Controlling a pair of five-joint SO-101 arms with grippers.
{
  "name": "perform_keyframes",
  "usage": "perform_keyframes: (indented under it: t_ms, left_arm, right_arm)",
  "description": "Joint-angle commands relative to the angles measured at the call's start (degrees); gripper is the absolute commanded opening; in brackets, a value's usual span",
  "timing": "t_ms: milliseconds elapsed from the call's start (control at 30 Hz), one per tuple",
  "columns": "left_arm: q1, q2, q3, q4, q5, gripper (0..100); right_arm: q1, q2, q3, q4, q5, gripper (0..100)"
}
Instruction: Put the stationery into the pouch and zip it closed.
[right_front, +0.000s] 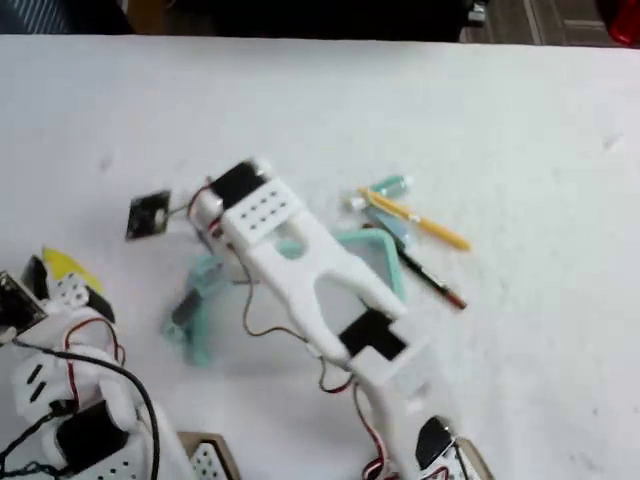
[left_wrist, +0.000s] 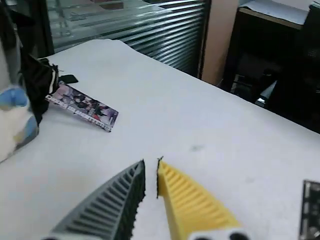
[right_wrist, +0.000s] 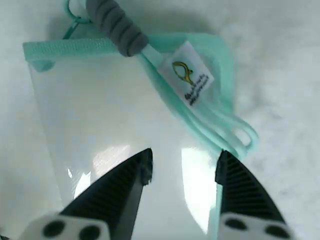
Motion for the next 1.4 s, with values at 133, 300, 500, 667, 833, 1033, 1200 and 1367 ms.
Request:
perform_keyframes:
  t_ms: [133, 300, 500, 667, 833, 1033, 1200, 1367]
  left_arm:
    - [-7.78, -0.66, -1.49, 5.01, -16.79, 7]
    - [-12.26, -0.66, 3.25, 8.18, -20.31, 7]
    - [-12.62, -0.66, 3.69, 10.73, -20.13, 7]
    - [-12.53, -0.66, 3.52, 10.55, -20.04, 7]
    - [-12.53, -0.66, 3.52, 10.20, -20.04, 7]
    - [-8.57, -0.66, 2.11, 10.46, -20.04, 7]
    - [-0.48, -0.66, 0.35, 10.37, -20.04, 7]
    - [8.66, -0.66, 0.53, 7.82, -20.04, 8]
  right_arm:
    - [-3.30, -1.19, -0.97, -3.65, 0.79, 26.9]
    - [-5.14, 0.13, -0.88, -7.96, 1.41, 27.1]
    - [-5.41, 8.57, -1.14, -11.38, 3.25, 26.9]
    - [-3.91, 13.32, -8.00, -11.38, 3.34, 7.0]
    - [-1.80, 12.44, -19.43, -7.52, 2.90, 2.8]
    - [3.47, 7.69, -41.93, -0.22, 0.09, 1.6]
    - [8.75, 6.37, -56.53, 0.75, -3.16, 1.6]
    - [11.65, 6.02, -62.15, 0.84, -5.89, 1.6]
